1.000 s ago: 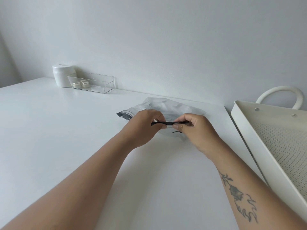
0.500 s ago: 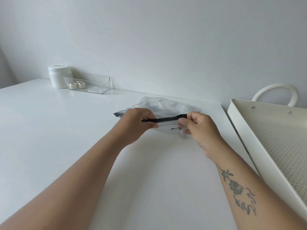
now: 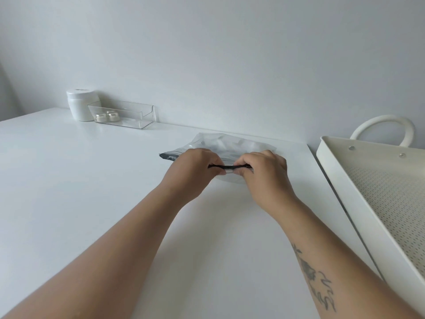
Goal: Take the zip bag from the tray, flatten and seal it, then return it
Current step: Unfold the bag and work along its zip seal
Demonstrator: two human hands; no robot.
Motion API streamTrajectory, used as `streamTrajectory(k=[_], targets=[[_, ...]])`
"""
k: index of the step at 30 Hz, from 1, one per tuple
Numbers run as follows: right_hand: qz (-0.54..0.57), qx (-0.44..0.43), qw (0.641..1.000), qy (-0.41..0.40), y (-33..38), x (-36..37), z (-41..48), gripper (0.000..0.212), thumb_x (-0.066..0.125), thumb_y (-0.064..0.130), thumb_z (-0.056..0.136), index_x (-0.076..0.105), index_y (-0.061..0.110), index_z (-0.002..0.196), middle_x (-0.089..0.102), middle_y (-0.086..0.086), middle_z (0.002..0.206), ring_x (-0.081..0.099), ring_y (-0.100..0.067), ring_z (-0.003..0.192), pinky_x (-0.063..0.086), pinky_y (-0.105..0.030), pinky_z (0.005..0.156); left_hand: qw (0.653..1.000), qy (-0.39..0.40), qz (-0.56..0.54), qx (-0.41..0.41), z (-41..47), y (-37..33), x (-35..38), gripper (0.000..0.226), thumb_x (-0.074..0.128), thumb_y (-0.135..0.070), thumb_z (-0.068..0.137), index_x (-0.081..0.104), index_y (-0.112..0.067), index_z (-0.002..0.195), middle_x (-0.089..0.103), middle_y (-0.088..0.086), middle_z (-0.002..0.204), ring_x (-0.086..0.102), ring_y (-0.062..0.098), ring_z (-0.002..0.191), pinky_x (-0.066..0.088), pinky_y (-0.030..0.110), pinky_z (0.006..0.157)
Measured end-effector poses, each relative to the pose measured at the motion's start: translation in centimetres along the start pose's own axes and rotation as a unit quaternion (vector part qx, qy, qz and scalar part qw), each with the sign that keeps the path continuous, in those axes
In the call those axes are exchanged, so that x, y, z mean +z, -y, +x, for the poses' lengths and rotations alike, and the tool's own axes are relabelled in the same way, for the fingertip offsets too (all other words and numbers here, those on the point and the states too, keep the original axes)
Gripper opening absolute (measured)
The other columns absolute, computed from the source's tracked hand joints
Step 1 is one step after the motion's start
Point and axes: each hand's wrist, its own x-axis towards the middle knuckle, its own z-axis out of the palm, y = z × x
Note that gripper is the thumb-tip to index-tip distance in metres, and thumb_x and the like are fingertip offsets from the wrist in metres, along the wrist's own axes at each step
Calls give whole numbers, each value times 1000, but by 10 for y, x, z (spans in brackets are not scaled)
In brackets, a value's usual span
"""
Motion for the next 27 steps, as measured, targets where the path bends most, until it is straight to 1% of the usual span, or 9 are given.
streamTrajectory(k=[3, 6, 9, 10, 13, 17, 21, 24, 27], targets=[[36, 32, 999, 20, -4, -3, -1, 12, 66, 17, 87, 74, 25, 86, 47, 23, 70, 52, -19, 93, 37, -35, 91, 1000, 21, -4, 5, 0, 0, 0, 4, 69, -22, 85, 72, -20, 85, 69, -1, 78, 60, 20, 72, 48, 41, 67], [78, 66, 993, 55, -5, -5, -2, 14, 65, 21, 88, 74, 32, 88, 53, 13, 81, 54, -22, 95, 45, -39, 89, 1000, 14, -13, -2, -1, 0, 2, 5, 69, -21, 85, 72, -21, 81, 70, 2, 73, 60, 24, 68, 48, 43, 64], [112, 86, 987, 80, -7, -5, -1, 14, 64, 25, 89, 73, 35, 88, 58, -2, 92, 55, -25, 95, 47, -39, 86, 1000, 18, -18, -3, -1, 0, 3, 6, 68, -20, 86, 73, -19, 82, 70, 3, 74, 60, 22, 70, 47, 40, 64], [111, 80, 987, 80, -8, -4, -1, 13, 64, 25, 90, 73, 34, 89, 59, -2, 92, 53, -23, 95, 47, -39, 85, 1000, 21, -17, -6, -1, 1, 4, 6, 68, -20, 86, 73, -19, 83, 70, 3, 75, 59, 21, 70, 47, 39, 64], [94, 41, 992, 78, -9, -4, 0, 9, 65, 21, 90, 73, 24, 88, 58, 10, 82, 49, -20, 95, 43, -39, 85, 999, 30, -15, -20, 0, 2, 6, 8, 66, -21, 88, 72, -18, 83, 69, 4, 78, 58, 21, 70, 46, 36, 63], [74, 17, 994, 79, -9, -2, 1, 9, 63, 20, 92, 72, 21, 90, 52, 16, 77, 47, -21, 94, 42, -42, 87, 999, 33, -12, -19, 0, 3, 8, 9, 65, -21, 89, 69, -16, 82, 67, 4, 79, 51, 14, 62, 41, 32, 59], [88, 29, 993, 71, -12, -2, -1, 11, 64, 19, 90, 74, 24, 90, 56, 16, 77, 48, -18, 94, 44, -42, 87, 999, 24, -22, -21, -1, 2, 7, 7, 68, -21, 87, 73, -17, 83, 70, 5, 79, 59, 23, 71, 48, 40, 66], [117, 52, 990, 65, -11, -4, -1, 13, 67, 19, 87, 77, 28, 88, 67, 7, 79, 56, -17, 88, 49, -39, 79, 999, 24, -29, -21, -1, 2, 4, 6, 71, -22, 85, 76, -19, 85, 71, 6, 76, 61, 28, 75, 48, 43, 69], [134, 55, 988, 58, -11, -5, -2, 11, 70, 19, 84, 77, 28, 85, 65, 9, 68, 58, -7, 67, 45, -30, 63, 999, 27, -21, -18, -1, 3, 3, 8, 70, -22, 85, 77, -19, 86, 71, 7, 76, 61, 27, 76, 48, 43, 71]])
